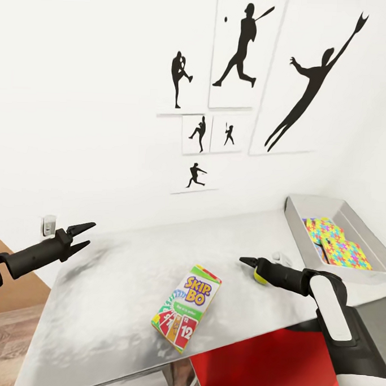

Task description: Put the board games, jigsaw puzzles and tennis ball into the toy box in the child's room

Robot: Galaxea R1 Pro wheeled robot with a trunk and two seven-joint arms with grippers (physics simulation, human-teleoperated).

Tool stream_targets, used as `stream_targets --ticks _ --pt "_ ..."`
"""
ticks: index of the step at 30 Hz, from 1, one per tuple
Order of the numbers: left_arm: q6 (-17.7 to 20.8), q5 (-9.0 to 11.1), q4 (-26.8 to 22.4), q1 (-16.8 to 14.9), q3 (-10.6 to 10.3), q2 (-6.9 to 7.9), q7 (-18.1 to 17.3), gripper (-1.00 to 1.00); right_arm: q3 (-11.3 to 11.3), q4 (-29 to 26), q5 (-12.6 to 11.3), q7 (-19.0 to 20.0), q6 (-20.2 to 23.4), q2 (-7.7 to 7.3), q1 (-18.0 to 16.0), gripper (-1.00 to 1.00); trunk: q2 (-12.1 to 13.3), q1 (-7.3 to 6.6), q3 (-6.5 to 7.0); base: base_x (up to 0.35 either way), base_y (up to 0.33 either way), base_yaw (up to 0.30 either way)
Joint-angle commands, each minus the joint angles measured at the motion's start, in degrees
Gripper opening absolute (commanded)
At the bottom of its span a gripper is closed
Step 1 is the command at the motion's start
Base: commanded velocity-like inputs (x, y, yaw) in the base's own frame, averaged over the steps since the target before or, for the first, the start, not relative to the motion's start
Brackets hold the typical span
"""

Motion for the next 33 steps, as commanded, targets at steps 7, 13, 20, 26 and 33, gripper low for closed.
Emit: stream_targets --ticks 7,13,20,26,33 --pt "0.26 -0.32 0.0 -0.04 0.08 0.0 -0.28 1.0 1.65 -0.03 -0.18 -0.14 0.26 0.01 -0.03 1.0 -0.11 0.03 0.13 0.0 0.0 -0.01" --pt "0.25 -0.33 0.0 -0.04 0.08 0.0 -0.28 1.0 3.08 -0.03 -0.26 -0.06 0.26 0.02 -0.02 1.0 -0.11 0.03 0.19 0.0 0.0 -0.003" --pt "0.2 -0.35 0.0 -0.04 0.09 0.0 -0.28 1.0 5.65 -0.06 -0.4 0.24 0.26 -0.27 0.0 1.0 -0.11 0.03 0.22 0.0 0.0 -0.001" --pt "0.19 -0.4 0.0 -0.04 0.09 0.0 -0.28 1.0 7.94 -0.1 -2.34 0.37 0.26 -0.57 0.03 1.0 -0.11 0.03 0.22 0.0 0.0 0.0" --pt "0.18 -0.42 0.0 -0.04 0.05 0.0 -0.28 1.0 9.56 -0.08 -5.45 0.41 0.26 -0.76 0.03 1.0 -0.11 0.03 0.22 0.0 0.0 0.0"
